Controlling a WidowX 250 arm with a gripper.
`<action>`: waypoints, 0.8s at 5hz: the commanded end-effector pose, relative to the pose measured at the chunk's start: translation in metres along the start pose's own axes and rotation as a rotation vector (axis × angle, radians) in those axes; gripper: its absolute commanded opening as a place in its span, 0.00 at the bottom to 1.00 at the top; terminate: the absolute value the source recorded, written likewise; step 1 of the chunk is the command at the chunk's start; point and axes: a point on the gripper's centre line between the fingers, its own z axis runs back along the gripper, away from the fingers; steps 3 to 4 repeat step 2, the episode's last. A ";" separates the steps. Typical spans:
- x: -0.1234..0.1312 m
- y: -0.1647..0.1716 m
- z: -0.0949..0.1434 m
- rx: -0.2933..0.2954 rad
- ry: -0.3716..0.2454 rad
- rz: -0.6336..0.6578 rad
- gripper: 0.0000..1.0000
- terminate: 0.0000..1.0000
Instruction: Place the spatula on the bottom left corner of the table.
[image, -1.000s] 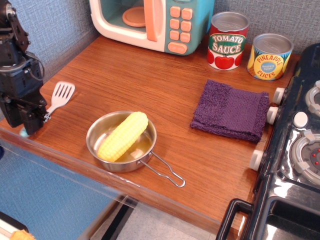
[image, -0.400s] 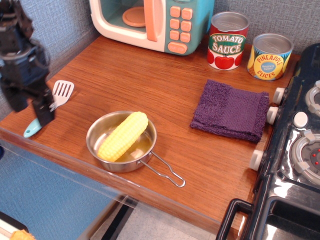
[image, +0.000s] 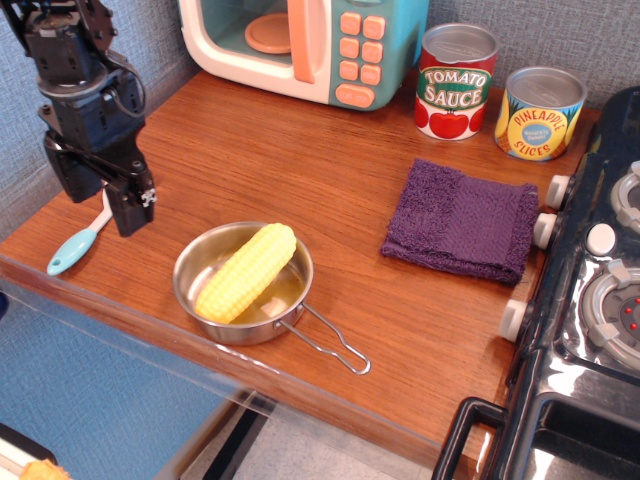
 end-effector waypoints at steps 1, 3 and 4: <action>0.002 0.000 0.014 0.030 -0.035 0.002 1.00 0.00; 0.002 0.000 0.014 0.030 -0.035 0.002 1.00 1.00; 0.002 0.000 0.014 0.030 -0.035 0.002 1.00 1.00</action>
